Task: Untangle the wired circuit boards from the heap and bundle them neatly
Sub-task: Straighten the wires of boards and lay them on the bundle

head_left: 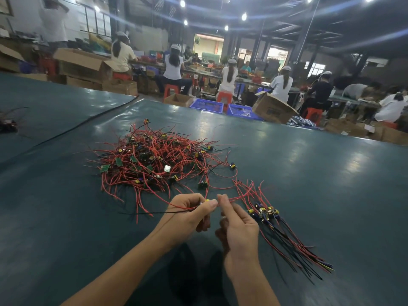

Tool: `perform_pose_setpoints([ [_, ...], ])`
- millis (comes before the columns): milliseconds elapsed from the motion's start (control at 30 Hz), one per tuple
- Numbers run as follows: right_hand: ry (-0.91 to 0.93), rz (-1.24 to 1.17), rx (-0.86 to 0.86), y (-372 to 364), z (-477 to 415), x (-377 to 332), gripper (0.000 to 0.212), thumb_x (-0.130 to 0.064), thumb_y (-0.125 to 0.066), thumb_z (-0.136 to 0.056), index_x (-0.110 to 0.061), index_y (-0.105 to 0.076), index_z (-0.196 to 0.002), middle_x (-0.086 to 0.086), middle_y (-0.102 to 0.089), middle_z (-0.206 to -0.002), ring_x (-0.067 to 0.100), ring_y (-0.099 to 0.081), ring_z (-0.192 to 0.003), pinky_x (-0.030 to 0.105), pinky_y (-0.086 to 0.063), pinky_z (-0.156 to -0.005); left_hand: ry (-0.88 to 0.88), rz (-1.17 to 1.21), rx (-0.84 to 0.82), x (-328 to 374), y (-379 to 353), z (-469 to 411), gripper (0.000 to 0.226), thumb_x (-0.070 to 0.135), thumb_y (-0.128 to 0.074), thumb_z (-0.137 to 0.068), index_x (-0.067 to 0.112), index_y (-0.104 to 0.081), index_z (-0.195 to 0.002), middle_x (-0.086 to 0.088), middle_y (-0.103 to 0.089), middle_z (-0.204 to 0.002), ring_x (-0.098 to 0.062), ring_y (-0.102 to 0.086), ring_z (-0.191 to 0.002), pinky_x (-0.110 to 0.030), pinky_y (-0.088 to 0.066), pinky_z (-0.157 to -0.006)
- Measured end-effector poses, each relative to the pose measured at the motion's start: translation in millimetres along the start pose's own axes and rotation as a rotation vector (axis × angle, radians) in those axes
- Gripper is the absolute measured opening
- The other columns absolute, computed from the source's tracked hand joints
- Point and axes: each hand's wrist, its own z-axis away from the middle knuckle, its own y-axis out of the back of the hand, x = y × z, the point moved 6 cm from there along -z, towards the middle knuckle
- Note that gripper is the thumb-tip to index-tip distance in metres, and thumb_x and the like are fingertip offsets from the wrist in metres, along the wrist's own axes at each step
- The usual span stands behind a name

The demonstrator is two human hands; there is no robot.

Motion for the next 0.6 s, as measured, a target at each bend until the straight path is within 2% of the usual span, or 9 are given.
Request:
perform_pose_setpoints([
  [100, -0.003, -0.147, 0.102, 18, -10, -11, 0.01, -0.018, -0.074, -0.083, -0.016, -0.078, -0.074, -0.009, -0.043, -0.048, 0.002, -0.029, -0.037, 0.015, -0.027, -0.035, 0.004, 0.01, -0.037, 2, -2, 0, 0.035, 0.028, -0.064, -0.086, 0.007, -0.057, -0.059, -0.008, -0.058, -0.052, -0.016, -0.052, -0.046, -0.024, -0.044, -0.05],
  [200, 0.027, -0.273, 0.188, 37, -19, -23, 0.005, -0.017, -0.072, -0.085, -0.012, -0.074, -0.087, -0.01, -0.053, -0.056, 0.002, -0.031, -0.037, 0.014, -0.024, -0.033, -0.001, 0.017, -0.051, 5, 0, 0, 0.036, 0.027, -0.068, -0.086, 0.005, -0.056, -0.062, -0.008, -0.058, -0.052, -0.015, -0.051, -0.045, -0.023, -0.043, -0.05],
  [300, 0.049, -0.316, 0.229, 47, -24, -25, 0.007, -0.018, -0.069, -0.088, -0.012, -0.072, -0.091, -0.01, -0.056, -0.065, 0.001, -0.033, -0.038, 0.014, -0.024, -0.033, 0.01, 0.029, -0.015, 3, 1, 1, 0.035, 0.024, -0.068, -0.087, 0.005, -0.054, -0.062, -0.008, -0.057, -0.052, -0.015, -0.051, -0.045, -0.024, -0.042, -0.049],
  [367, 0.05, -0.248, 0.222, 44, -23, -21, 0.01, -0.025, -0.069, -0.089, -0.016, -0.073, -0.086, -0.01, -0.056, -0.063, 0.001, -0.032, -0.036, 0.014, -0.023, -0.033, 0.01, 0.026, 0.041, 3, 4, 1, 0.034, 0.025, -0.065, -0.087, 0.007, -0.053, -0.061, -0.008, -0.058, -0.053, -0.016, -0.052, -0.046, -0.027, -0.042, -0.05],
  [467, -0.014, -0.058, 0.156, 35, -20, -14, 0.026, -0.04, -0.069, -0.087, -0.016, -0.076, -0.08, -0.011, -0.063, -0.06, 0.002, -0.035, -0.038, 0.014, -0.025, -0.034, -0.002, -0.016, 0.155, 3, 13, 0, 0.035, 0.039, -0.066, -0.076, 0.008, -0.057, -0.064, -0.007, -0.06, -0.054, -0.018, -0.055, -0.048, -0.025, -0.044, -0.049],
  [600, 0.015, 0.219, -0.105, 7, -7, -7, 0.028, -0.044, -0.066, -0.086, -0.023, -0.079, -0.075, -0.007, -0.067, -0.064, 0.004, -0.044, -0.042, 0.017, -0.031, -0.039, -0.039, -0.123, 0.215, -3, 16, -1, 0.031, 0.041, -0.072, -0.074, 0.011, -0.062, -0.068, -0.001, -0.062, -0.055, -0.015, -0.058, -0.051, -0.027, -0.048, -0.049],
])
